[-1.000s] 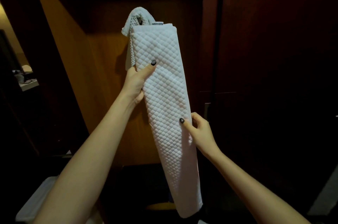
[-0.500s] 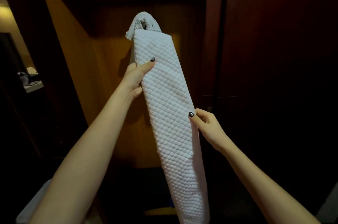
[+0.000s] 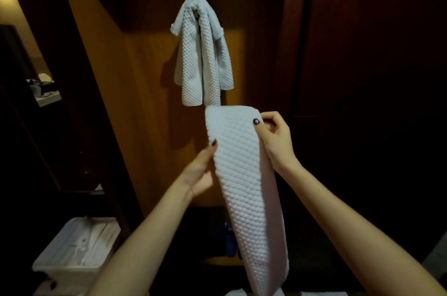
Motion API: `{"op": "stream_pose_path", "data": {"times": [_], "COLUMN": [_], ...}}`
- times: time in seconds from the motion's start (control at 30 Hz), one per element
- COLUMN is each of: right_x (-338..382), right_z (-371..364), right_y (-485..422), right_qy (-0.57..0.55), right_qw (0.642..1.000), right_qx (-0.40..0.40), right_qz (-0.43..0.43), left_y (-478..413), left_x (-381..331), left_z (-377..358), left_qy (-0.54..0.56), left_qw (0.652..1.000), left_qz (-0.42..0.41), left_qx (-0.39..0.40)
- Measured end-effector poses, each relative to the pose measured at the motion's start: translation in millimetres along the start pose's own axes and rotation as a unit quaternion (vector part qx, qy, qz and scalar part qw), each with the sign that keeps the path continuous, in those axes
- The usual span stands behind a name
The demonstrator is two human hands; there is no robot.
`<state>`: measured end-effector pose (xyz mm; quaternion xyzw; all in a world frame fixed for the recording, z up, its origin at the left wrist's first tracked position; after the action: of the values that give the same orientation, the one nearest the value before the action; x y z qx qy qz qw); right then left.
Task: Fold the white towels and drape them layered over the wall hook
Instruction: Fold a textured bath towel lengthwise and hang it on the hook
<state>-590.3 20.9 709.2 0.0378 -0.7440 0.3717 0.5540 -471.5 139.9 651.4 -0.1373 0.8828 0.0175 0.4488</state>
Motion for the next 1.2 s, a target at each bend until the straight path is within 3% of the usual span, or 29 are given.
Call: {"op": "stream_pose_path", "data": {"times": [0.17,0.33,0.53,0.73,0.97,1.07,1.2], "right_x": [-13,-15,-37,-48,-41,-35,-18], "right_z": [-3,4,9,9,18,17,24], "right_y": [-12,-14,22,39,36,39,42], "right_qy": [0.052,0.047,0.058,0.081,0.13,0.155,0.19], "right_qw": [0.998,0.991,0.976,0.969,0.977,0.972,0.978], "right_qx": [0.014,0.059,0.173,0.194,0.128,0.14,0.072], "right_qz": [-0.04,-0.109,-0.122,-0.133,-0.112,-0.108,-0.051], "left_y": [5,-2,-14,-22,-30,-34,-38], "left_x": [18,4,-29,-73,-88,-89,-98], "left_z": [0,-3,-1,-2,-4,-8,-19], "left_qy": [-0.106,-0.056,-0.03,-0.029,-0.02,-0.022,-0.048], "left_qw": [0.99,0.995,0.989,0.979,0.974,0.977,0.983], "left_qz": [-0.022,-0.045,-0.095,-0.151,-0.164,-0.157,-0.149], "left_qx": [-0.091,-0.071,-0.111,-0.132,-0.156,-0.14,-0.099]}}
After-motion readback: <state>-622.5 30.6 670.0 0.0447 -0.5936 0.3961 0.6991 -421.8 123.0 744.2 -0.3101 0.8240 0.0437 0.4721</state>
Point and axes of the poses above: each hand's wrist, its own y-axis away from the middle knuckle, its own z-axis out of the back of the hand, x = y × z, the point moved 5 cm from there along -y, towards the middle knuckle, and after that the axes turned 1 degree about -x, right-handed, at the moved point
